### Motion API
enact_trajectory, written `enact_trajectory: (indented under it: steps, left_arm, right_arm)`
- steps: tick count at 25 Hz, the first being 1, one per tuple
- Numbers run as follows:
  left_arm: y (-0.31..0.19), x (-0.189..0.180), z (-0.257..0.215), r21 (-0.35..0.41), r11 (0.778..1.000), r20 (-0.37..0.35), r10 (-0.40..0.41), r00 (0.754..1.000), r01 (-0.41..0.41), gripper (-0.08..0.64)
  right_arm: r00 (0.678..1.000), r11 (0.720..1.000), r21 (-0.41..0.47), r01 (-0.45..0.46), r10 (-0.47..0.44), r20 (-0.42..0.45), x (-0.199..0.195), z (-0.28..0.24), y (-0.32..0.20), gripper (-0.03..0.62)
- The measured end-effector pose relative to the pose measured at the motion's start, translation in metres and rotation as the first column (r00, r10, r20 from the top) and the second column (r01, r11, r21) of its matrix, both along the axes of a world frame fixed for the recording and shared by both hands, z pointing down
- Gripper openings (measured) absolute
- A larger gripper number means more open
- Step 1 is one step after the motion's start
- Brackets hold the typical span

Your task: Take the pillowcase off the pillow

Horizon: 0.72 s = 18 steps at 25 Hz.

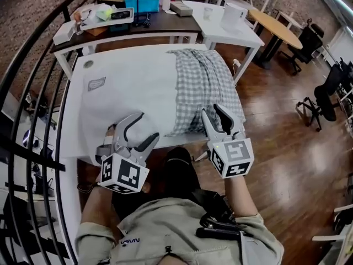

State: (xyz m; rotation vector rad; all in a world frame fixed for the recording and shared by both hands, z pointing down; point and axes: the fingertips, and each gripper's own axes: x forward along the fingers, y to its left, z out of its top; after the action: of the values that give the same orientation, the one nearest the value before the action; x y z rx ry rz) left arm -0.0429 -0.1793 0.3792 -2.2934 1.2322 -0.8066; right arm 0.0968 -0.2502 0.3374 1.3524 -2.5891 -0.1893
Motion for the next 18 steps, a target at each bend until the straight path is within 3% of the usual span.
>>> enact_trajectory:
  steps: [4,6,8,10,15,18]
  left_arm:
    - [-0.018,0.002,0.033,-0.048,0.998,0.052,-0.042,0.998,0.045,0.267]
    - [-0.03,-0.004,0.039,-0.042,0.995,0.05,-0.086,0.995,0.088,0.149]
    - [-0.034,-0.01,0.032,-0.022,0.992,0.012,-0.12,0.993,0.121,0.047]
    - [-0.033,-0.015,0.013,0.015,0.99,-0.038,-0.141,0.989,0.142,0.033]
    - [-0.037,-0.045,-0.047,0.118,0.975,-0.106,-0.176,0.979,0.189,0.028]
    - [-0.037,-0.059,-0.048,0.094,0.976,-0.144,-0.18,0.973,0.194,0.028]
  right_arm:
    - [0.995,0.994,-0.11,0.029,-0.039,-0.092,-0.022,0.061,0.032,0.164]
    - [0.99,0.992,-0.121,0.022,-0.039,-0.138,-0.035,0.082,0.028,0.164]
    - [0.981,0.997,-0.08,-0.021,0.005,-0.194,-0.038,0.09,0.019,0.125]
    - [0.968,0.997,-0.017,-0.074,0.068,-0.24,-0.03,0.083,0.011,0.032]
    - [0.931,0.967,0.089,-0.239,0.254,-0.262,0.022,0.055,-0.023,0.015]
    - [0.886,0.936,0.106,-0.337,0.353,-0.302,0.064,0.055,-0.045,0.015]
